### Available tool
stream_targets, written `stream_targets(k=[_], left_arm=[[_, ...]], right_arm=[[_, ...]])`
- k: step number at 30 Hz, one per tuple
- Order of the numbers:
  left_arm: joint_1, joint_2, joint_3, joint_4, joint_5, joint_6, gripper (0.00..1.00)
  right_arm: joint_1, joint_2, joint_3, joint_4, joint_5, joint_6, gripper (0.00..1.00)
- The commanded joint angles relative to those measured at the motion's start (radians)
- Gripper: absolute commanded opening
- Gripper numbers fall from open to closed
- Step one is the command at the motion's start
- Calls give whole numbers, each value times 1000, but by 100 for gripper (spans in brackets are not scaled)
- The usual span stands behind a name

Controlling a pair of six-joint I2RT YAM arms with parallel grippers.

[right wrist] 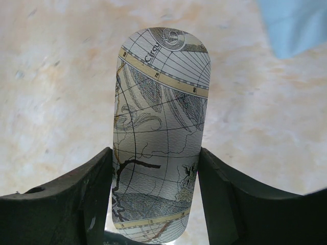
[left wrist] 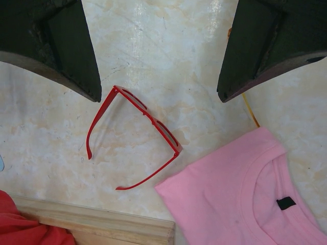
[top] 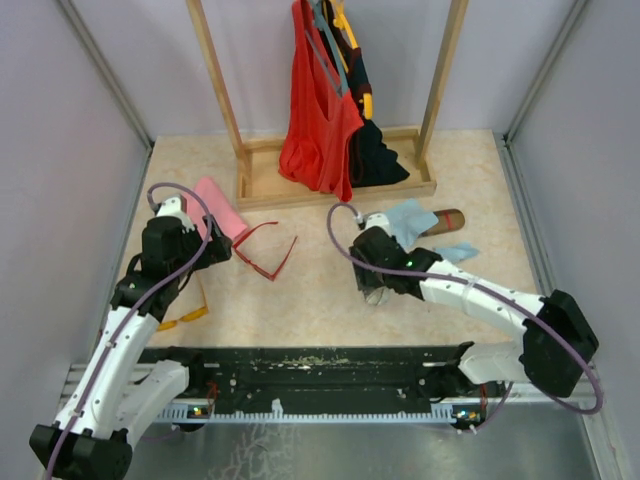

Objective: Organize the sunglasses
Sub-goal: Adjust the sunglasses case at the center of the board.

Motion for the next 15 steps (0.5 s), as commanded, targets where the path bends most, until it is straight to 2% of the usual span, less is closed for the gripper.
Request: stream_targets(k=[1, 6, 15], left_arm=[[6, -8, -11, 20, 3, 9, 100], [6, -8, -12, 21, 3, 8, 100], [6, -6, -12, 20, 2, 9, 100]], right_arm=[[85, 45, -14, 141, -146, -124, 31], [128, 112, -34, 199, -221, -195, 32], [129, 197, -55, 233, -247, -232, 43]])
